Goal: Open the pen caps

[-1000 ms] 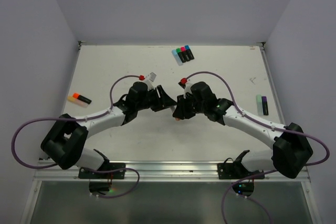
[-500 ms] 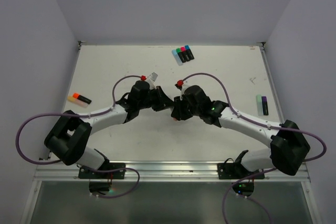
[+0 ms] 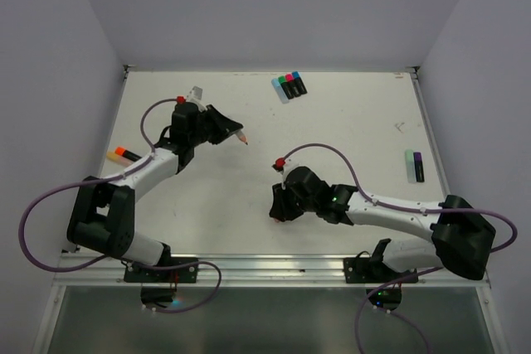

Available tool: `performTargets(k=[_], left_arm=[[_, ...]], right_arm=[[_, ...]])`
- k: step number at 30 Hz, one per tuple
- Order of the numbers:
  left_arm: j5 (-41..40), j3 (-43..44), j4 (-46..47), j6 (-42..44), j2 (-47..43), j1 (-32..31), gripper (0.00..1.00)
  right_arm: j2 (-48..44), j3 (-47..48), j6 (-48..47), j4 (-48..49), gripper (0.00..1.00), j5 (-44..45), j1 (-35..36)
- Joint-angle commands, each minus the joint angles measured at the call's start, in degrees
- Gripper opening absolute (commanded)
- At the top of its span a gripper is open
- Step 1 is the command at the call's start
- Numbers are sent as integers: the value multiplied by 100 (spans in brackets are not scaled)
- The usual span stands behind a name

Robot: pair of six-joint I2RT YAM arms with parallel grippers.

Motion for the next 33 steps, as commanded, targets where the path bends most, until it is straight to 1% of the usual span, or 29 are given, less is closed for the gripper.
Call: performTargets(k=[1,3,6,7,8,12,14,17,22,25,28,29,32,33], left_arm=[[34,169,312,317,85,-52,0],[-44,169,103,510,77,-52,0],[-238,-111,-126,809,-99,-52,0],[-307,-190,-240,897,-134,-61,0],[-378,-261,-328,985,-213,-61,0],[-677,-691,-522,1267,-416,-61,0],[-677,-762,-496,1293,-433,-61,0],[-528,-833,-426,1355,-398,-61,0],[-458,-868,-444,1469,-354,-61,0],[-326,-1078,-286,1434,-389,-61,0],[-98,-1289,-136,1469,-398,-61,0],[-89,-1316,-153,1469,-398,-61,0],[-80,-1378,-259,1513,-433,-61,0],[-19,-1430,-259,1522,-442,-61,0]], right_arm=[[-238,-51,220,-99,0,53,53],[-309,-25,229,-213,0,326,45],[-196,343,132,-765,0,949,45],[-12,588,28,-1142,0,1273,53],[103,695,-17,-1258,0,1442,36],[920,1301,-202,-1733,0,1716,36],[1183,1417,-202,-1638,0,1682,36],[1325,1408,-176,-1374,0,1567,36],[1528,1522,-149,-1505,0,1848,-43],[1580,1540,-184,-1497,0,1717,-376],[1615,1601,-386,-1514,0,1506,-956],[1624,1627,-438,-1558,0,1418,-1349],[1642,1707,-737,-1576,0,1216,-2009],[1659,1750,-868,-1602,0,1172,-2099]])
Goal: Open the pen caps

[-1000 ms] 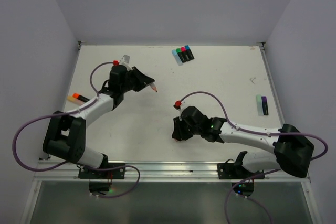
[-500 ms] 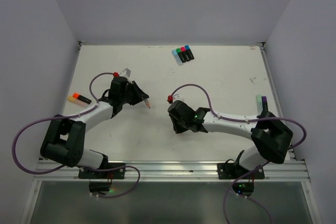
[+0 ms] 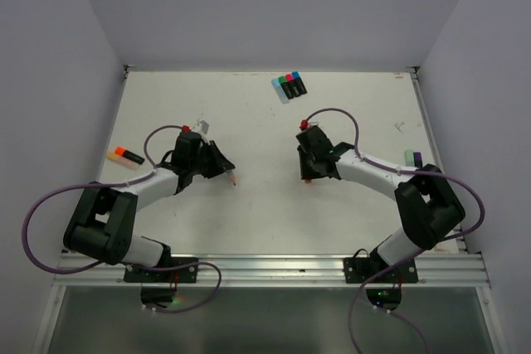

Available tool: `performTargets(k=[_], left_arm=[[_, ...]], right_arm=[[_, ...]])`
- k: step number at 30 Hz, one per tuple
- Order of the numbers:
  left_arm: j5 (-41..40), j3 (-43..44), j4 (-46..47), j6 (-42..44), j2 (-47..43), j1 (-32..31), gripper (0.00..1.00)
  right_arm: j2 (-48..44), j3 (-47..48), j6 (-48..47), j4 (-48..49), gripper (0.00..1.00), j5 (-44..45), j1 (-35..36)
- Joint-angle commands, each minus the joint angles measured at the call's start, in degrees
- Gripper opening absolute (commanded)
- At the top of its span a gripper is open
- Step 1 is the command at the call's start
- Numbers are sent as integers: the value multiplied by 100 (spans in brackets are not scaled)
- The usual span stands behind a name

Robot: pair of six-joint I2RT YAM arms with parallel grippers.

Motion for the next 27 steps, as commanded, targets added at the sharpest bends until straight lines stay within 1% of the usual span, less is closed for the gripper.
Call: performTargets(k=[1,4,6,11,17,20,21,22,23,24,25,27], left_arm=[[272,-95,235,173,-180,-15,0],[817,-174,499,226,4,-24,0],[1115,-209,665,287,110,-41,0],[1380,-131,640,428,461,-50,0],[1521,159,517,560,910,-50,0],[1503,265,490,595,1015,-50,0],[1469,274,482,595,1015,-50,0],[1416,291,464,613,1015,-42,0],[1337,291,438,622,1007,-50,13],[1310,291,429,630,1007,-42,19],[1275,300,411,639,1007,-50,28],[1205,326,359,665,1024,-50,37]], right_arm=[[121,369,-448,-101,0,-149,-480],[331,668,-492,-101,0,-263,-525],[656,904,-440,-83,0,-351,-525],[1254,1213,-281,-48,0,-334,-525],[1545,1363,-220,-13,4,-334,-525],[1554,1363,-220,22,13,-369,-525],[1493,1320,-220,40,23,-386,-525],[1457,1302,-220,75,30,-404,-525],[1431,1249,-220,136,44,-413,-525],[1396,1231,-211,136,48,-421,-525],[1387,1222,-228,145,51,-387,-525],[1387,1222,-255,137,55,-369,-525]])
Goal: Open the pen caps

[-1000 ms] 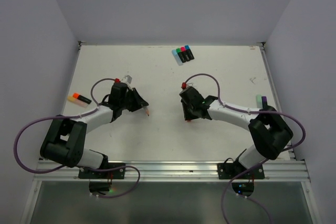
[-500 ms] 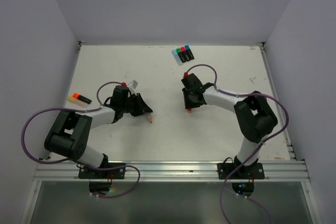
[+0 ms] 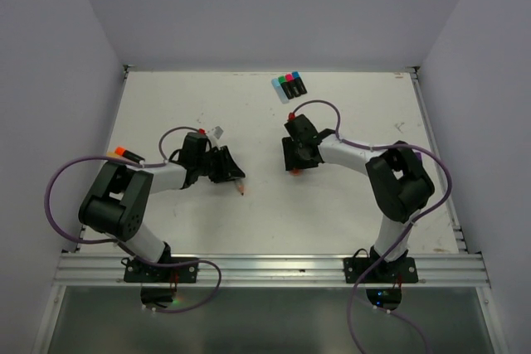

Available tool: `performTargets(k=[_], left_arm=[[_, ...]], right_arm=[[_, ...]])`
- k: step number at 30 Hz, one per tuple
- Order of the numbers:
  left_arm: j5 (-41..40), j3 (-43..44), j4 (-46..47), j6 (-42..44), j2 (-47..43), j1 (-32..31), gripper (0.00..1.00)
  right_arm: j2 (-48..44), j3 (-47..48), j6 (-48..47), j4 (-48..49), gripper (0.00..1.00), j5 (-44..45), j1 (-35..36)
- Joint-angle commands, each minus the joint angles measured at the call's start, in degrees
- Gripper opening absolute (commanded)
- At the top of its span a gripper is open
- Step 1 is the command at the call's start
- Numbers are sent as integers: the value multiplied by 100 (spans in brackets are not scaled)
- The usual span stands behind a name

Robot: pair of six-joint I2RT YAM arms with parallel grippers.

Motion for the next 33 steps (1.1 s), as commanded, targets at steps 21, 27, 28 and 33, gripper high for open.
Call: performTargets(k=[21,27,28,33], left_arm=[[-516,723,-793,387,-1022,-17,68],[-516,898,-776,361,-778,-166,67],[-542,916,-758,317,-733,-254,67],[-577,1004,-635,229,-575,-535,67]], right_arm=[[-2135,-118,-610,-964,88,1268,-2215],[-2207,-505,-794,-956,88,1163,-3457],[-2137,-531,-777,-964,88,1154,-3694],[-1829,-610,-935,-780,87,1391,-3898]])
